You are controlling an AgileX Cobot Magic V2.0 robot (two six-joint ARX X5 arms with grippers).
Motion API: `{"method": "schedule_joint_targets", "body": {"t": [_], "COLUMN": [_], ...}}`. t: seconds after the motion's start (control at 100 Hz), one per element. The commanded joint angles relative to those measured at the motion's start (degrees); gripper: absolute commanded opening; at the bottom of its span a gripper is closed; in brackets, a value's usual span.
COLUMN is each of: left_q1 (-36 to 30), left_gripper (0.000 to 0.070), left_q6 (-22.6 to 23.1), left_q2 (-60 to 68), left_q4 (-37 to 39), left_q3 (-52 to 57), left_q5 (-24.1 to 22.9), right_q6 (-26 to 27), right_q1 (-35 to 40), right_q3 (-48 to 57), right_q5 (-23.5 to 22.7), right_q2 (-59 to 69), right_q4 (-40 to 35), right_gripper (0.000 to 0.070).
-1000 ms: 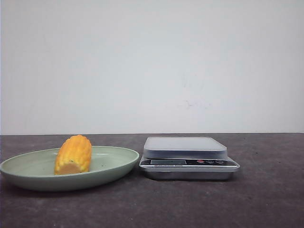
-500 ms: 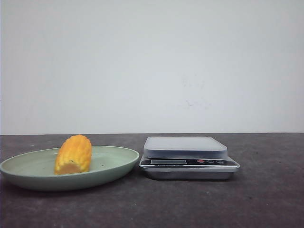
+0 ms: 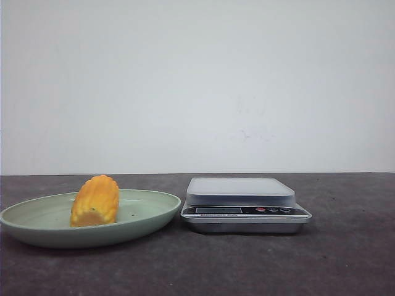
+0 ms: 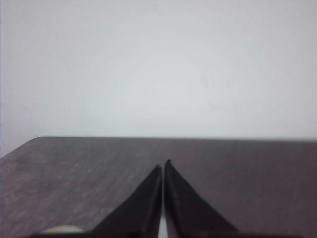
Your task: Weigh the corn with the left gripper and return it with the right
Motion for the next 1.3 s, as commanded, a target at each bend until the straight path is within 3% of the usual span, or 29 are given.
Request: {"method": "schedule_joint_targets", "body": {"t": [0.0,0.18,0.24,0.29,0.36,0.41,0.45,0.5,0.53,0.86,1.09,1.29], "left_q1": [0.0,-0.6,-0.8,-0.9,-1.0,-1.0,-1.0,-1.0,-1.0,-5.0,-8.3,-8.9], "left_gripper": [0.0009,0.001,0.0044,0.0115,0.0292,0.0461,0.0595,0.07,0.07,0.07,0.07,0.07], "left_q6": [5.6,8.4,8.4,8.4,8.4,8.4,8.3,8.1,8.1,8.8,12.8,13.3], "left_q2": [4.0,14.3,16.3,17.4,18.2,18.6,19.0,19.3,19.5,19.4,19.3,19.3], "left_q4": [-1.6,-11.3,-13.2,-14.2,-14.9,-15.6,-16.3,-17.0,-17.4,-21.7,-26.9,-28.7], "left_q3": [6.5,19.5,21.4,22.1,22.2,22.2,22.2,22.2,22.2,22.2,22.2,22.1], "left_q5": [1.1,1.8,2.5,3.3,4.5,4.6,4.6,4.6,4.6,4.6,4.5,4.5], "right_q6": [-3.5,-3.5,-3.5,-3.5,-3.5,-3.5,-3.5,-3.3,-3.1,-2.1,-1.6,-0.2], "right_q1": [0.1,0.1,0.1,0.1,0.1,0.1,0.1,0.1,0.1,0.1,0.1,0.1], "right_q3": [6.1,11.4,11.4,11.4,11.4,11.4,11.4,11.4,11.4,11.4,11.3,11.3], "right_q5": [0.0,-0.7,-1.4,-3.0,-5.7,-7.4,-8.3,-8.8,-8.8,-9.2,-9.2,-11.1], "right_q2": [2.8,6.2,6.2,6.2,6.2,6.2,6.2,6.2,6.2,6.2,6.3,6.2], "right_q4": [-0.6,-1.0,-1.8,-2.8,-3.9,-4.5,-4.9,-5.4,-5.7,-9.0,-11.1,-12.4], "right_gripper": [0.0,0.0,0.0,0.0,0.0019,0.0139,0.0321,0.0579,0.07,0.07,0.07,0.07]}}
